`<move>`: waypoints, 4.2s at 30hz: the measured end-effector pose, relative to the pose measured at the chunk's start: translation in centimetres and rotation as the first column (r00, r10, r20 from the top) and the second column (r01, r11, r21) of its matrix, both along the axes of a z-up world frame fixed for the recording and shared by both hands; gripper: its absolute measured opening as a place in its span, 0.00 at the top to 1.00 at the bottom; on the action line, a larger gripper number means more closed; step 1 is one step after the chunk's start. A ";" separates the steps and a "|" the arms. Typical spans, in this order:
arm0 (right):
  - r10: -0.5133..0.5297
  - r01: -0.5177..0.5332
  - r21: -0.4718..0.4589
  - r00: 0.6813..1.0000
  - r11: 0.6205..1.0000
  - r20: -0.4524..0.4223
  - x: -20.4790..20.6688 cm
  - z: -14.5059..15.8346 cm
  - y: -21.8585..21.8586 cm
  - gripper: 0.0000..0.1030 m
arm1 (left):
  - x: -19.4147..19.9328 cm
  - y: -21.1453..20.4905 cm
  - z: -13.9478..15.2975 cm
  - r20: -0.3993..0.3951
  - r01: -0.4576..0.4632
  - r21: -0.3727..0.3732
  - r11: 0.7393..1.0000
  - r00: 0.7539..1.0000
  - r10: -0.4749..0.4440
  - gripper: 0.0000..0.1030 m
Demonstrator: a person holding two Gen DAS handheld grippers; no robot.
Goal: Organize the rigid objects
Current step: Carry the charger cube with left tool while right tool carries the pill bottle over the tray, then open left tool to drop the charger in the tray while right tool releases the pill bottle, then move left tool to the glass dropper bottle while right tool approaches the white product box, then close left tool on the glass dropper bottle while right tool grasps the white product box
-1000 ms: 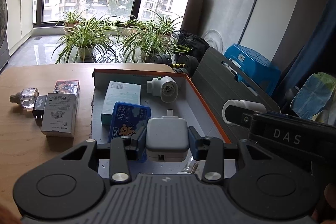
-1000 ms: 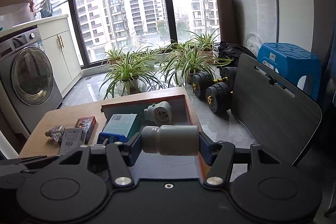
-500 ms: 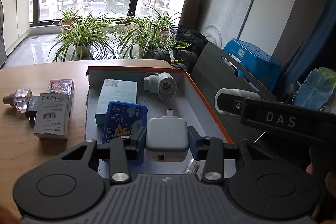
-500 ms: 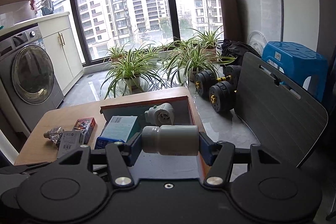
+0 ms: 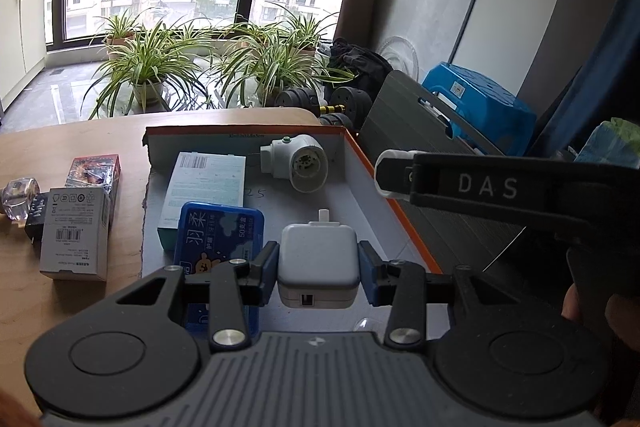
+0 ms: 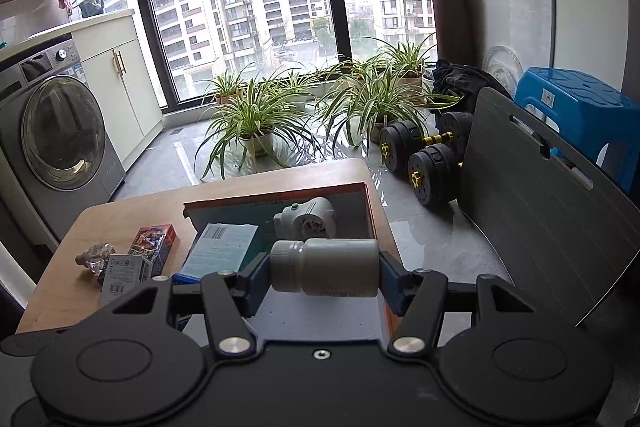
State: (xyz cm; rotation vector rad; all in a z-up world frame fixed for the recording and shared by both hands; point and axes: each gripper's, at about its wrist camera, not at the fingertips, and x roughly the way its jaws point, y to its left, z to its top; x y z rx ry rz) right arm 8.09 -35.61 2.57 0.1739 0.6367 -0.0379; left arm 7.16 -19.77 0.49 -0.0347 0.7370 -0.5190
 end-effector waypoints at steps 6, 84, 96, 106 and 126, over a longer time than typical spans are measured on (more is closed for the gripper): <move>-0.002 0.002 0.003 1.000 1.000 -0.020 1.2 -0.6 -0.3 0.33 | 0.6 -0.4 -0.5 -0.010 0.005 0.007 1.000 1.000 -0.005 0.59; 0.214 -0.214 -0.039 0.977 0.976 0.008 -3.4 1.4 14.4 0.14 | -2.8 20.0 2.6 0.000 -0.415 0.013 0.910 0.910 0.415 0.07; 0.248 -0.249 -0.039 0.969 0.968 -0.022 -2.1 0.0 16.1 0.14 | 0.2 22.0 1.3 -0.021 -0.461 0.027 0.887 0.887 0.462 0.07; 0.265 -0.266 -0.032 0.964 0.963 -0.032 -1.1 -1.0 16.4 0.14 | 6.8 22.3 -1.0 -0.054 -0.476 0.051 0.878 0.876 0.478 0.04; 0.287 -0.287 -0.004 0.957 0.958 -0.048 2.0 -3.2 16.8 0.14 | 12.6 23.3 -4.4 -0.059 -0.475 0.107 0.874 0.874 0.482 0.00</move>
